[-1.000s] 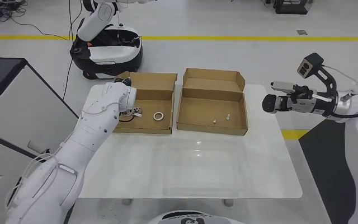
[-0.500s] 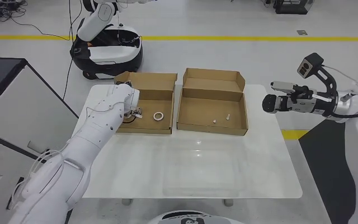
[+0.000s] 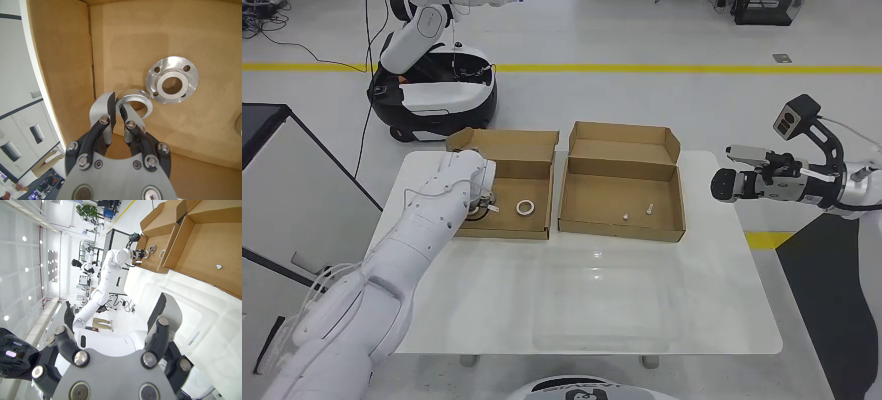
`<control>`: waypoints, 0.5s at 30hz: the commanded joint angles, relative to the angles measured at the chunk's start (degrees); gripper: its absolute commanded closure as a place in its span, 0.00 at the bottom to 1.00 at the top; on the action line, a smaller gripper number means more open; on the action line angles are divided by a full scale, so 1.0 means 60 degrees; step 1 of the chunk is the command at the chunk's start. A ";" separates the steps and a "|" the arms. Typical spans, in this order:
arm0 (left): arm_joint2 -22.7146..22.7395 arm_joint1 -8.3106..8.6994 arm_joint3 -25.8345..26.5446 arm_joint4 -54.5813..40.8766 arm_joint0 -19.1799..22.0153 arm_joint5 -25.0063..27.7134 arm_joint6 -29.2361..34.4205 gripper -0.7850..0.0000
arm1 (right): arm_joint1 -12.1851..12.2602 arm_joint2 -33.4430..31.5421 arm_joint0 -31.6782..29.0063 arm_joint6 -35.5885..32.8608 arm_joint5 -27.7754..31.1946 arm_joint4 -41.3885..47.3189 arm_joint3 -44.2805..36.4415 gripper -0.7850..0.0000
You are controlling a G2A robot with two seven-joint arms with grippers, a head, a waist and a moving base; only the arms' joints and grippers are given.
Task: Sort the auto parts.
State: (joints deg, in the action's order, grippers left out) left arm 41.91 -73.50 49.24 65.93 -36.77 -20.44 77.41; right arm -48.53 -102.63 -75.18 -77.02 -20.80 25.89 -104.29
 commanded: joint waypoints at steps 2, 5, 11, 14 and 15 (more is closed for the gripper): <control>-0.0025 -0.0092 -0.0207 0.0006 0.0077 -0.0019 -0.0043 0.70 | 0.0000 0.0000 0.0000 0.0000 0.0000 0.0000 0.0000 0.00; -0.0041 -0.0182 -0.0429 0.0032 0.0159 -0.0069 -0.0126 0.66 | 0.0000 0.0000 0.0000 0.0000 0.0000 0.0000 0.0000 0.00; -0.0028 -0.0342 -0.0794 0.0023 0.0328 -0.0049 -0.0230 0.54 | 0.0000 0.0000 0.0000 0.0000 0.0000 0.0000 0.0000 0.00; 0.0023 -0.0388 -0.0863 0.0025 0.0392 -0.0026 -0.0224 0.48 | 0.0000 0.0000 0.0000 0.0000 0.0000 0.0000 0.0000 0.00; 0.0037 -0.0396 -0.0874 0.0049 0.0401 -0.0015 -0.0203 0.50 | 0.0000 0.0000 0.0000 0.0000 0.0000 0.0000 0.0000 0.00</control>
State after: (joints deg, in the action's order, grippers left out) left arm 42.04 -75.83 44.06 66.08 -34.42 -20.59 76.07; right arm -48.53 -102.63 -75.18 -77.02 -20.80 25.89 -104.29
